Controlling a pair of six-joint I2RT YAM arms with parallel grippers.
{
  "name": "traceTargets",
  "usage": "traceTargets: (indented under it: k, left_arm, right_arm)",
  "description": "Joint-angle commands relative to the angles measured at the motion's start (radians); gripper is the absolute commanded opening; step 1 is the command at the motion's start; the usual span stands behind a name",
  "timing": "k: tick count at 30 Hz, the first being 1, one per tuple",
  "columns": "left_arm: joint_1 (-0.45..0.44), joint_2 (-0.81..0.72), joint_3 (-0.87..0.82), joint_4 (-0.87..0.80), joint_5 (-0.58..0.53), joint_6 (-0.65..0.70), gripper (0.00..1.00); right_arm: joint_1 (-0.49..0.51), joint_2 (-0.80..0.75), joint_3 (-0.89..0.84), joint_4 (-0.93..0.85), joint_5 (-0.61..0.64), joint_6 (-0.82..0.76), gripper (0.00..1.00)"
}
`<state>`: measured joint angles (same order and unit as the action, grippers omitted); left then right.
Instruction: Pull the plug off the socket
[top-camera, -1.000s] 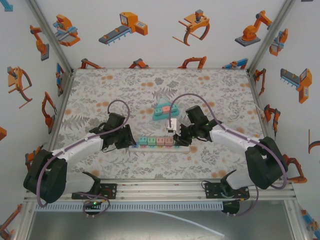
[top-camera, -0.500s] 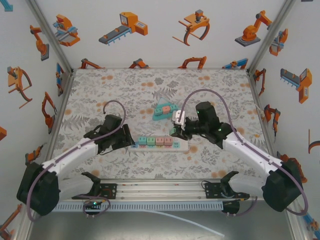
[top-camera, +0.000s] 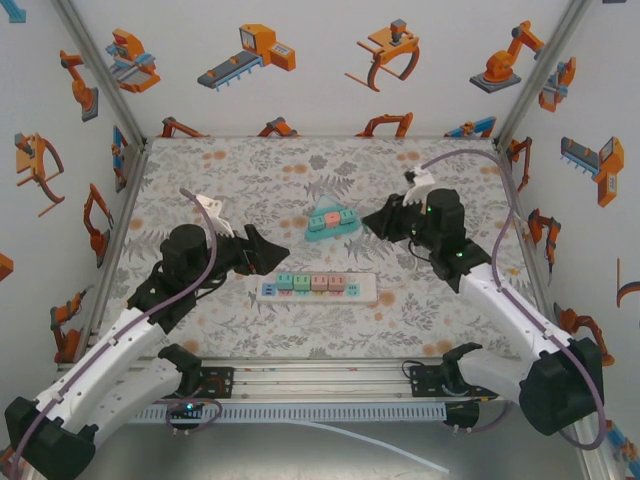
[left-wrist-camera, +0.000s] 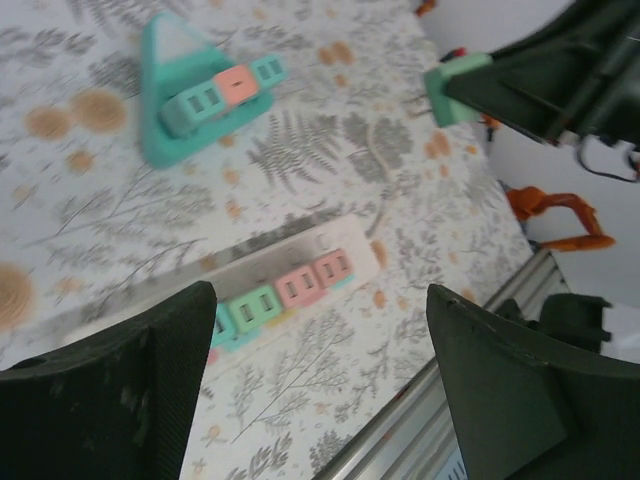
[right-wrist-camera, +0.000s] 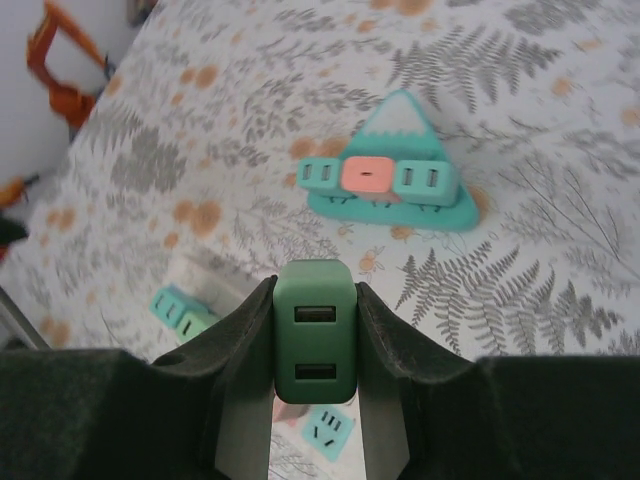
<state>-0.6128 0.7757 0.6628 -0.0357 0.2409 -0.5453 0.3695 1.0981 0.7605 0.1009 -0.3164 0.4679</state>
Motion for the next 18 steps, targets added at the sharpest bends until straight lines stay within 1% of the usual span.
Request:
traceTargets:
  k: [1, 3, 6, 7, 9, 12, 15, 18]
  left_arm:
    - [-0.051, 0.017, 0.041, 0.139, 0.121, 0.082, 0.84]
    - [-0.095, 0.033, 0.05, 0.167, 0.132, 0.117, 0.9]
    - [-0.161, 0.062, 0.07, 0.175, 0.136, 0.177, 1.0]
    - [-0.18, 0.074, 0.077, 0.171, 0.139, 0.196, 0.97]
    - [-0.21, 0.101, 0.095, 0.16, 0.145, 0.23, 0.97]
    - [-0.241, 0.135, 0.115, 0.147, 0.147, 0.264, 0.97]
    - [-0.257, 0.157, 0.129, 0.142, 0.144, 0.28, 0.97]
    - [-0.267, 0.165, 0.135, 0.129, 0.127, 0.29, 0.97]
  right_arm:
    - [-0.067, -0.016, -0.062, 0.021, 0.034, 0.322, 0.16]
    - [-0.095, -0.031, -0.1, -0.01, 0.049, 0.379, 0.16]
    - [-0.114, -0.068, -0.178, -0.044, 0.089, 0.421, 0.17]
    - [-0.121, -0.077, -0.206, -0.05, 0.1, 0.435, 0.17]
    - [-0.134, -0.083, -0.256, -0.048, 0.108, 0.457, 0.17]
    - [-0.154, -0.057, -0.32, 0.002, 0.103, 0.471, 0.17]
    - [-0.172, 0.014, -0.359, 0.088, 0.095, 0.488, 0.18]
    - [-0.181, 0.123, -0.363, 0.173, 0.061, 0.514, 0.21]
